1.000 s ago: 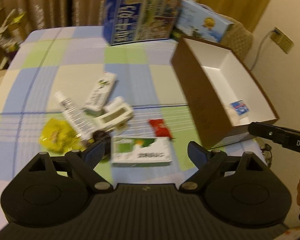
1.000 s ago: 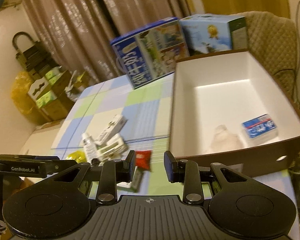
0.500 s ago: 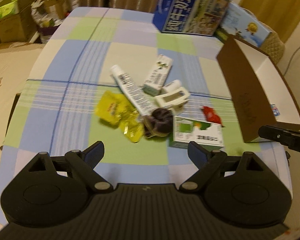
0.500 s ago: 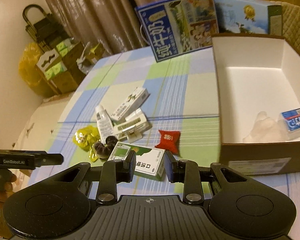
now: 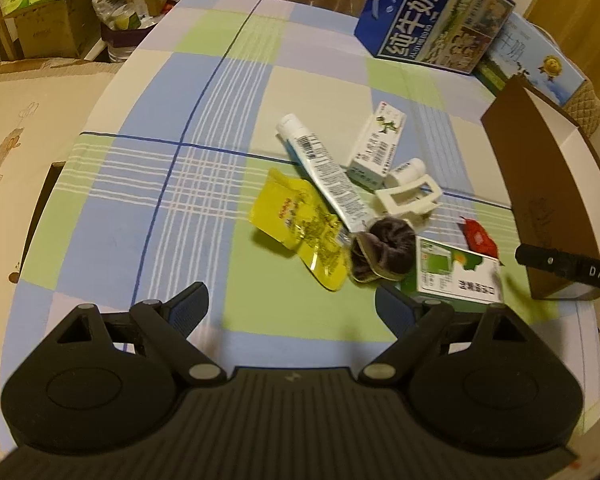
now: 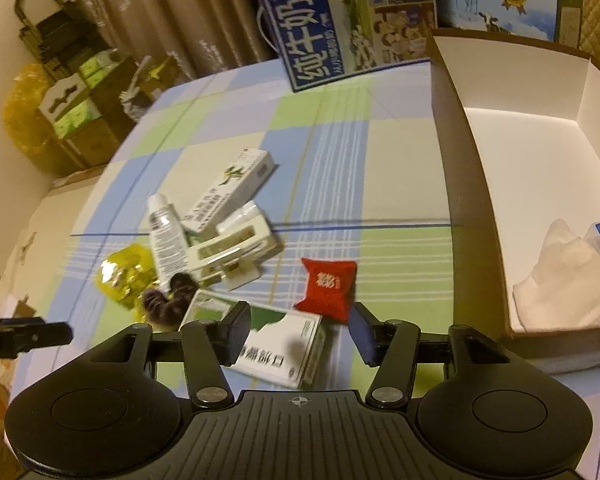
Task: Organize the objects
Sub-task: 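Move both tools back over the item pile on the table, then grasp the red candy packet with the right tool while the left tool grasps the yellow packet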
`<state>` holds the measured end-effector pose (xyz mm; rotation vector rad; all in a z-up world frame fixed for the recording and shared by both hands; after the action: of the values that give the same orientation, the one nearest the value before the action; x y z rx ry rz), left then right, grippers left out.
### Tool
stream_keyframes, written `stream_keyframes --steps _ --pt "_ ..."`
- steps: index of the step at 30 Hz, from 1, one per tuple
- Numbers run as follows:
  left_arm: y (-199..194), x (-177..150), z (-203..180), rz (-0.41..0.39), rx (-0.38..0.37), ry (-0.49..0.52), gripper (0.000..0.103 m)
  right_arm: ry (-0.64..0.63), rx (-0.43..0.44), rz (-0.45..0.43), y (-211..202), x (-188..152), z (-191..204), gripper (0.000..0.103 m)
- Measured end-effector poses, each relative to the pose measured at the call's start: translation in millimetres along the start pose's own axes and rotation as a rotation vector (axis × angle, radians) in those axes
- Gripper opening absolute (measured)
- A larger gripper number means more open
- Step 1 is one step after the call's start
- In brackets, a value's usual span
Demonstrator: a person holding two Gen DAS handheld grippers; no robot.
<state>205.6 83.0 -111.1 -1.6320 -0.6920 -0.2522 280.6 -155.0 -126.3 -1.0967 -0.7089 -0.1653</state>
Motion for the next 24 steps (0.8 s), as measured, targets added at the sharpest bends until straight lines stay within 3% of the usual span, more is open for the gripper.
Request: stream_keyframes --steps 7,15,24 --pt "24.8 9.4 10.6 0.016 0.011 -0.006 0.088 0.011 -0.059 0.044 29.9 6.3 -7.2 0.051" --pt "58.2 17.5 11.8 0.020 -0.046 -0.054 0.087 0.024 -0.076 0.078 48.8 3.8 -12.1 0.051" --pt "86.0 25.6 11.6 -0.017 -0.131 -0.142 0.070 0.043 -0.085 0.078 50.4 4.8 -20.8 0.049"
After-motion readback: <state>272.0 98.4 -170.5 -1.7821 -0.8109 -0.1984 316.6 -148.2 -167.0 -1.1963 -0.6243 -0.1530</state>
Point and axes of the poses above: each gripper's, at about its wrist camera, not at the fingertips, and y roughly the way its jaws point, z to its left, x to its top, the point moved 7 cm from there along y, roughly the way its jaws point, and after that the axes turned 4 degrees about -z, right-handed, at the moved point
